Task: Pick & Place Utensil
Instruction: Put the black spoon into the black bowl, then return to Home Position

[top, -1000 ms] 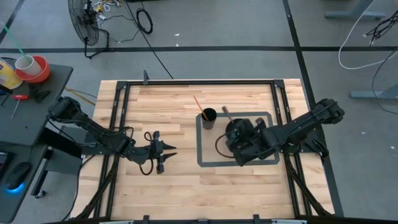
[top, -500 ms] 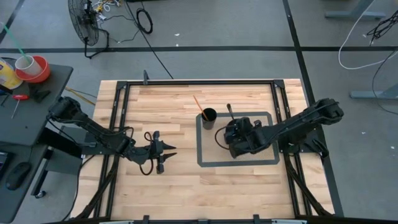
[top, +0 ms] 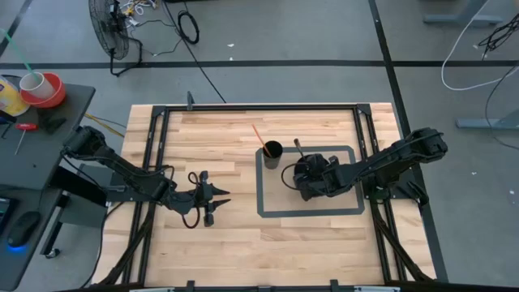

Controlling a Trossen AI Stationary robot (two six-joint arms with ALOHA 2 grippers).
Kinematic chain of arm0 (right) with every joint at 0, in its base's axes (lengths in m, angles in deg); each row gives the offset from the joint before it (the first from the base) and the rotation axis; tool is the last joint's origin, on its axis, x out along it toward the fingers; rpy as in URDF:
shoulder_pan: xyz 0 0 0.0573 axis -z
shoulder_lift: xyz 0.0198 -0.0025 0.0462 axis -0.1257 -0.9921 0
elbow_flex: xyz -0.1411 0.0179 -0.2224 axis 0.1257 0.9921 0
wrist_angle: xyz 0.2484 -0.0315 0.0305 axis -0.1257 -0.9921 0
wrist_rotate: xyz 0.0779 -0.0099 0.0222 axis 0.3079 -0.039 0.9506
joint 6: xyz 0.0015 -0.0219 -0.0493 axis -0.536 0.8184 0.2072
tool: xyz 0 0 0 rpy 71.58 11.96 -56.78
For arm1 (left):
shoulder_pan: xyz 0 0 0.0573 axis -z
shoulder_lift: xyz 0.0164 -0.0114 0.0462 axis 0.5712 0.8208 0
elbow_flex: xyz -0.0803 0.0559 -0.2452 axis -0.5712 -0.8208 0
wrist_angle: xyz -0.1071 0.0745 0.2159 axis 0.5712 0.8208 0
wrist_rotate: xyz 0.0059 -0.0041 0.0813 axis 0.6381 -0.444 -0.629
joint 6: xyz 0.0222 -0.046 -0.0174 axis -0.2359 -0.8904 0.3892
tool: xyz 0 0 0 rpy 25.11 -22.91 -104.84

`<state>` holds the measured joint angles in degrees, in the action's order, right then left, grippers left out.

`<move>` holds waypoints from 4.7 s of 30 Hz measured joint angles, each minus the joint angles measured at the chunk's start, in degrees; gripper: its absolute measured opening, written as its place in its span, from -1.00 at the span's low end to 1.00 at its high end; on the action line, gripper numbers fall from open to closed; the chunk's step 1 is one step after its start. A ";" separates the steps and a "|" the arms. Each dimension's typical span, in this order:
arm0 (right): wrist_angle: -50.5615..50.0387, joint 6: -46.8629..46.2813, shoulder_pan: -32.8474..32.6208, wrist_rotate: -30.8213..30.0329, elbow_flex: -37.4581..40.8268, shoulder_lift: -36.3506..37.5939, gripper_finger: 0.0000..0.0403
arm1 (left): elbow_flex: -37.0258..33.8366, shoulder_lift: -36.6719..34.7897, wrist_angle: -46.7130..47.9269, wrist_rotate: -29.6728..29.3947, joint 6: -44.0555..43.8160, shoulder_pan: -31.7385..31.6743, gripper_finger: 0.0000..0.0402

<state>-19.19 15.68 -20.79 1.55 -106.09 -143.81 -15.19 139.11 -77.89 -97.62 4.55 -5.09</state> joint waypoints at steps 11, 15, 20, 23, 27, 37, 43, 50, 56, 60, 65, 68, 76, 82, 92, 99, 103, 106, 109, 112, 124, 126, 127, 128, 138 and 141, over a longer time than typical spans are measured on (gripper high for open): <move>10.79 4.16 0.00 -0.66 4.99 0.00 -0.92 | 0.00 0.00 0.00 0.00 0.02 0.00 -0.43; 11.83 4.36 0.00 0.13 5.62 0.00 -0.92 | 0.00 0.00 0.00 0.00 0.02 0.00 -0.43; 11.94 6.02 -0.02 1.00 5.62 0.00 -0.89 | 0.00 0.00 0.00 0.00 0.02 0.00 -0.43; 11.94 6.12 -0.02 1.34 5.62 0.01 -0.83 | 0.00 0.00 0.00 0.00 0.02 0.00 -0.43; 11.38 7.28 -0.02 2.92 5.41 0.02 -0.74 | 0.00 0.00 0.00 0.00 -0.01 0.00 -0.43; -0.28 7.45 -0.37 5.90 -0.91 0.02 -0.58 | 0.00 0.00 -0.02 0.03 -0.07 0.00 -0.43; -18.68 4.17 -1.39 12.94 -8.50 0.02 -0.50 | 0.00 0.00 -0.02 4.30 -0.11 0.00 -0.43; -24.71 18.22 -5.01 10.05 -16.67 0.04 -0.59 | 0.00 0.00 -0.02 4.50 0.05 -0.07 -0.43; -3.68 35.29 -7.16 11.69 -14.40 0.07 -0.77 | 0.00 0.00 -0.34 5.54 1.67 -0.28 -0.43; 20.88 48.57 -7.59 23.00 -9.12 0.07 -0.89 | -0.01 0.50 -2.13 3.24 1.49 -2.56 -0.43; 39.75 58.20 -7.58 36.85 -5.78 0.07 -0.98 | -0.07 1.48 -7.25 10.03 3.17 -5.63 -0.43; 41.64 61.56 -7.57 39.01 -5.76 0.54 -0.95 | -0.02 2.93 -15.36 14.49 8.34 -7.06 -0.43; 38.84 65.51 -7.43 38.48 -4.67 5.03 -0.98 | -0.02 6.38 -26.12 24.37 13.04 -13.96 -0.43; 46.61 65.55 -6.76 39.09 5.33 14.28 -0.98 | -0.02 4.58 -24.94 25.69 14.54 -17.20 -0.43; 47.16 65.58 -6.23 39.12 18.88 40.77 -0.98 | -0.04 -12.91 -7.20 23.15 17.86 -18.71 -0.43; 39.35 65.58 -3.28 46.25 20.64 55.62 -0.98 | -0.02 -22.08 2.88 24.59 23.27 -19.50 -0.43; 34.78 65.58 1.04 46.48 20.66 60.11 -0.98 | -0.02 -25.31 5.49 27.16 22.90 -23.24 -0.43; 31.91 65.69 3.96 50.75 20.75 62.17 -0.98 | -0.50 -26.82 6.45 30.40 21.97 -26.16 -0.43; 34.19 66.90 5.93 52.88 22.56 63.71 -0.98 | -4.97 -29.17 1.23 31.51 20.88 -28.42 -0.43; 38.38 66.82 6.89 52.28 25.77 65.71 -0.98 | -10.06 -33.12 -2.94 31.38 18.85 -30.02 -0.43; 28.23 62.95 10.39 59.65 28.98 82.36 -0.98 | -15.05 -60.61 9.17 28.50 17.89 -31.82 -0.43; 29.54 63.08 10.38 59.65 30.91 84.21 -0.98 | -17.42 -63.84 9.49 28.52 16.68 -31.82 -0.43; 31.21 63.13 10.38 59.64 32.35 84.97 -0.98 | -18.75 -65.17 9.50 28.49 16.13 -31.80 -0.43; 32.74 63.15 10.38 59.65 33.90 85.74 -0.98 | -20.18 -66.43 9.55 28.49 15.61 -31.80 -0.43; 38.74 58.11 10.54 61.10 38.65 86.40 -0.98 | -21.37 -70.67 13.97 28.28 14.87 -31.80 -0.43; 39.83 58.28 10.50 57.86 39.71 86.40 -0.98 | -21.30 -70.79 16.70 28.27 16.93 -31.80 -0.43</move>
<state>20.64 73.96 -10.29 59.41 -66.38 -57.41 -36.49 68.33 -61.19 -69.36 21.47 -36.90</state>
